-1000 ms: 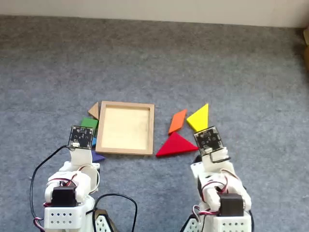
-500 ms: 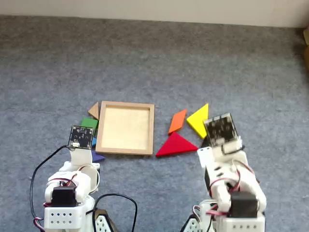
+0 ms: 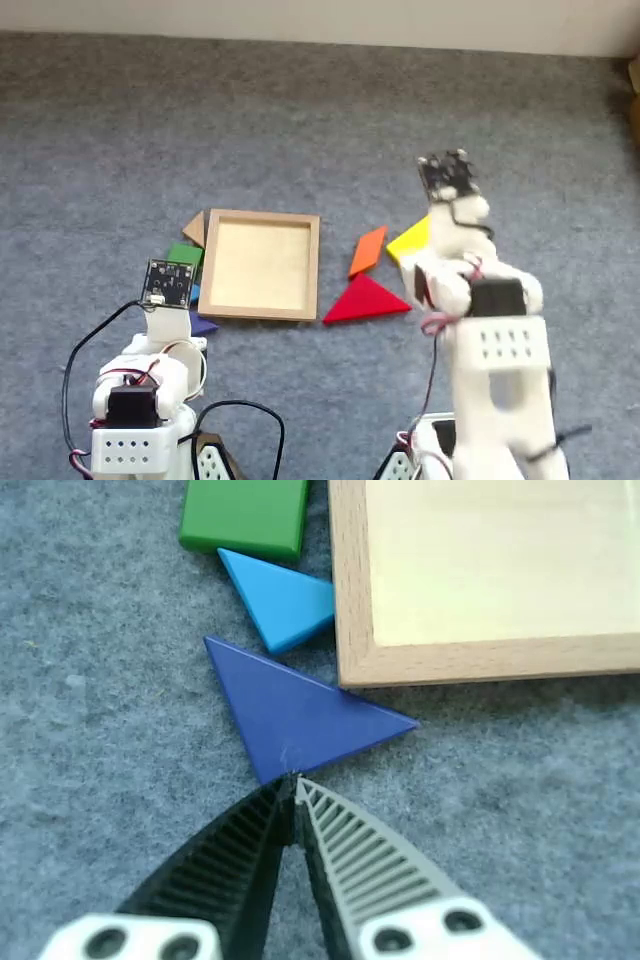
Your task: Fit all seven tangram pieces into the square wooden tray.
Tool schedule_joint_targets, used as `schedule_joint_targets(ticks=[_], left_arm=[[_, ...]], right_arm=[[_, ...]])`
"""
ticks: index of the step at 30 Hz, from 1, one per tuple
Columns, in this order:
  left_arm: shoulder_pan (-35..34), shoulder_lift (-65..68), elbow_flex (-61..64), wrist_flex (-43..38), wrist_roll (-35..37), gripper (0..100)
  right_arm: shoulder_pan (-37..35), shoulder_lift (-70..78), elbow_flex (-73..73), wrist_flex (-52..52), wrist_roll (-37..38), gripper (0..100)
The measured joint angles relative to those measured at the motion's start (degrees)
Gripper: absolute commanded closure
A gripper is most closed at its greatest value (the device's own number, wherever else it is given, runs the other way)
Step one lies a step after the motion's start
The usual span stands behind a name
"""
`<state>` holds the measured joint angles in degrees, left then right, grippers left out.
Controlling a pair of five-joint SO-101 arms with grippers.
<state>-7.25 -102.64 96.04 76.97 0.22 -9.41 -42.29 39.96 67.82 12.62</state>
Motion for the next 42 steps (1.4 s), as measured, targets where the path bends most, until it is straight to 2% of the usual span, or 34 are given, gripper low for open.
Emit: schedule_joint_targets(ticks=[5,9,20,31,42], left_arm=[[0.0,0.0,0.0,0.0,0.0,99],[0.0,0.0,0.0,0.0,0.0,99],[0.0,0.0,0.0,0.0,0.0,99],[0.0,0.0,0.0,0.0,0.0,99],[0.0,0.0,0.0,0.0,0.0,99]], right_arm=[[-0.09,10.11,-5.98,0.0,-13.8,68.2],[0.0,16.09,-8.0,-0.18,-20.04,66.6],[-0.09,33.41,-12.57,-9.85,-20.75,66.6],[-1.41,49.58,-22.86,-10.55,-20.75,66.6],[-3.52,56.53,-25.32,-10.81,-18.29,66.6]])
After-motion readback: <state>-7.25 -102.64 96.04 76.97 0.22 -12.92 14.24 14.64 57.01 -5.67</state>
